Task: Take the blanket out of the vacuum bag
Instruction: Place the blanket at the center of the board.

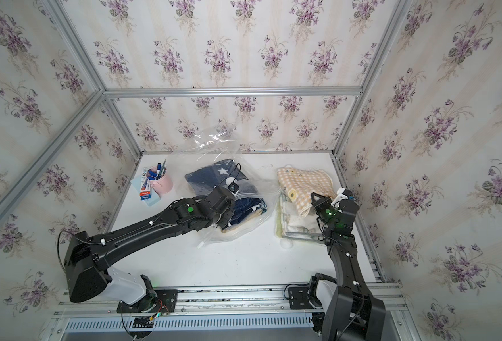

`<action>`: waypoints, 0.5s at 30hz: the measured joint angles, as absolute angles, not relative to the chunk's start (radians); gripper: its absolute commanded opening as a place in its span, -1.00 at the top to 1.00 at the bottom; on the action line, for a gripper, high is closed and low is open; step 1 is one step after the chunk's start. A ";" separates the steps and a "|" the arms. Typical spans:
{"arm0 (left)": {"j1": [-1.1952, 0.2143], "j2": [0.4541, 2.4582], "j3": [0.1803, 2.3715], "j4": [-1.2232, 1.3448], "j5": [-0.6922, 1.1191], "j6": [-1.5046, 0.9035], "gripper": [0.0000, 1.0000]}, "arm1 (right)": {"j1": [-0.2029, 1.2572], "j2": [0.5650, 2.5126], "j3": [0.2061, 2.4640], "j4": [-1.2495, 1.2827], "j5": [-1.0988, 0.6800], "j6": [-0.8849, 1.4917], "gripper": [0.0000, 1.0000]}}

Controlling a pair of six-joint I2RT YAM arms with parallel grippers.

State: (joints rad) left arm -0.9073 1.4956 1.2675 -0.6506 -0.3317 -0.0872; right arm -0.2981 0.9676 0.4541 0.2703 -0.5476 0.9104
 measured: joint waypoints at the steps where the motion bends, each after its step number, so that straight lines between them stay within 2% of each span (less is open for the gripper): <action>1: -0.907 1.494 1.268 -0.651 -0.331 -0.087 0.76 | -0.299 0.962 0.470 0.237 -0.545 0.909 1.00; 12: -0.907 1.463 1.268 -0.654 -0.313 -0.088 0.76 | -0.295 0.759 0.577 -0.164 -0.467 0.804 1.00; 15: -0.907 1.457 1.268 -0.655 -0.310 -0.088 0.76 | -0.294 0.731 0.540 -0.206 -0.461 0.778 0.88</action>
State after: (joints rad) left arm -0.9066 1.4574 1.2678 -0.6548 -0.3103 -0.0875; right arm -0.2943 0.7315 0.5404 -0.2062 -0.4614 0.7780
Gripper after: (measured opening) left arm 0.120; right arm 0.051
